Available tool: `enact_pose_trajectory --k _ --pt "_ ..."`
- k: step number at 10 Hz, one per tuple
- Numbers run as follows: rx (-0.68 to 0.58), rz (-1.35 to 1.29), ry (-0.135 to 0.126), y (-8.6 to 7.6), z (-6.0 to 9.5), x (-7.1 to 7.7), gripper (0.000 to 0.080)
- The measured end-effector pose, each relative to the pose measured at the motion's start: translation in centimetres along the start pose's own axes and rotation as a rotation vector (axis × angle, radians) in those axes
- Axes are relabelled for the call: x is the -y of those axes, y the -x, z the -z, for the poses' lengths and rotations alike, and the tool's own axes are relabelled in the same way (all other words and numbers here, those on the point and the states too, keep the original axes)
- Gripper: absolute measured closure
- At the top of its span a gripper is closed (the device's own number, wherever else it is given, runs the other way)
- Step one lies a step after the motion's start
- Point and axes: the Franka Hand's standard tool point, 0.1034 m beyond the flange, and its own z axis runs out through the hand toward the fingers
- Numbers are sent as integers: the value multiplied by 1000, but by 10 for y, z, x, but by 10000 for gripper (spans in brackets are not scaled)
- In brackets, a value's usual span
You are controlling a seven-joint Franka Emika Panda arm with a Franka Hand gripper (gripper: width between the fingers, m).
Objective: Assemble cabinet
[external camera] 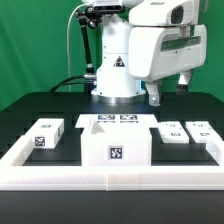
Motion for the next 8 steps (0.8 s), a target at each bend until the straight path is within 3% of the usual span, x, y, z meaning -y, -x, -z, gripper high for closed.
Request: enact_pose_trajectory --k 8 --pt "-7 20 6 0 -1 0 3"
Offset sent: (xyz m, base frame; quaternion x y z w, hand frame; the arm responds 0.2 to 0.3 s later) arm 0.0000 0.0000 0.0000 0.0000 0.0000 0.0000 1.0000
